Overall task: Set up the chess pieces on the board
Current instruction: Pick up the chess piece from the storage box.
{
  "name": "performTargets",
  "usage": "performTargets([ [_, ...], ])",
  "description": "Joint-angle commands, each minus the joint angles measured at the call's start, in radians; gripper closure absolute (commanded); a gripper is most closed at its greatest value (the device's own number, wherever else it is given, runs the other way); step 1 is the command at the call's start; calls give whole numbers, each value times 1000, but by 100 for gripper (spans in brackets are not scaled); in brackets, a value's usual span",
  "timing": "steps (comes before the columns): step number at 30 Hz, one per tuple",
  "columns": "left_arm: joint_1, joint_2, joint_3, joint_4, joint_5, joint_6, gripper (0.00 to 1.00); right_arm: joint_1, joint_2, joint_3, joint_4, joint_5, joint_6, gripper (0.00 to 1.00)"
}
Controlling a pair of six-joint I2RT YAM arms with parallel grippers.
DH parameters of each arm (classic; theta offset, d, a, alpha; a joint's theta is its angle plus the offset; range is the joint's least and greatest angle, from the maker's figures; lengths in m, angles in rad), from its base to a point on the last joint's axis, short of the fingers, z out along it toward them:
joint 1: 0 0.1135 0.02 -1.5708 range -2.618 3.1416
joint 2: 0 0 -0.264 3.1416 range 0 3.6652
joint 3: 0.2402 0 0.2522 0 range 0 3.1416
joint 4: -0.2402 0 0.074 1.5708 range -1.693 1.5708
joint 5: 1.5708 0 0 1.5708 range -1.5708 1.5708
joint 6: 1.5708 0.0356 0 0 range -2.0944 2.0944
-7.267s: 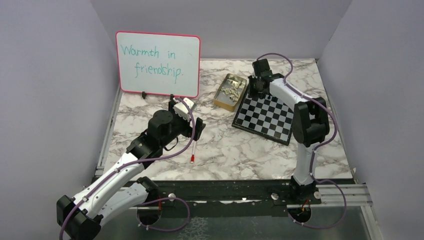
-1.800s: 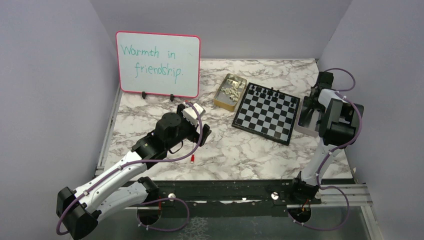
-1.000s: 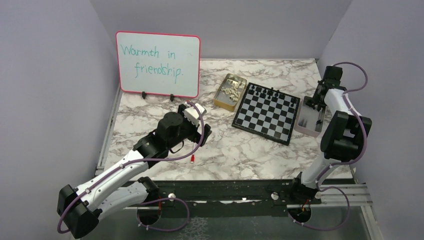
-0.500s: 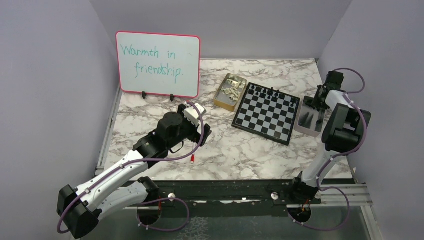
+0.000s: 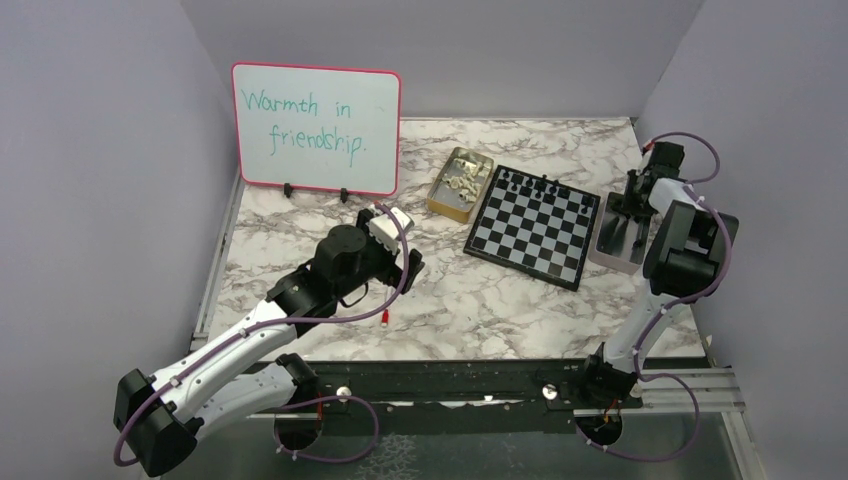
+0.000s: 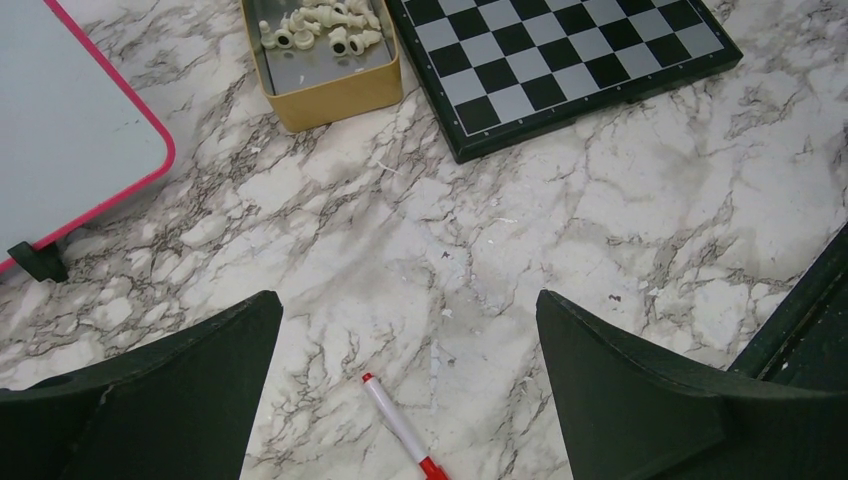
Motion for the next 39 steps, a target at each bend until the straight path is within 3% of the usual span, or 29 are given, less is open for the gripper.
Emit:
performTargets([
  [1,-15,-9,-3,0,-3,10,1,-6,42,30,27,-20,-29,69],
  [11,-15,5,-2,2,-8,15,1,-6,100,31,11,8,-40,70],
  [26,-14,-10,-3,2,-13,19,1,-6,63,97,-125,18,32,93],
  [34,-14,-19,-11,16,-12,15,1,-6,-18,120,-258,37,154,94],
  [39,-15,-22,-32,57,13,10,3,-5,-76,131,-336,-31,206,94],
])
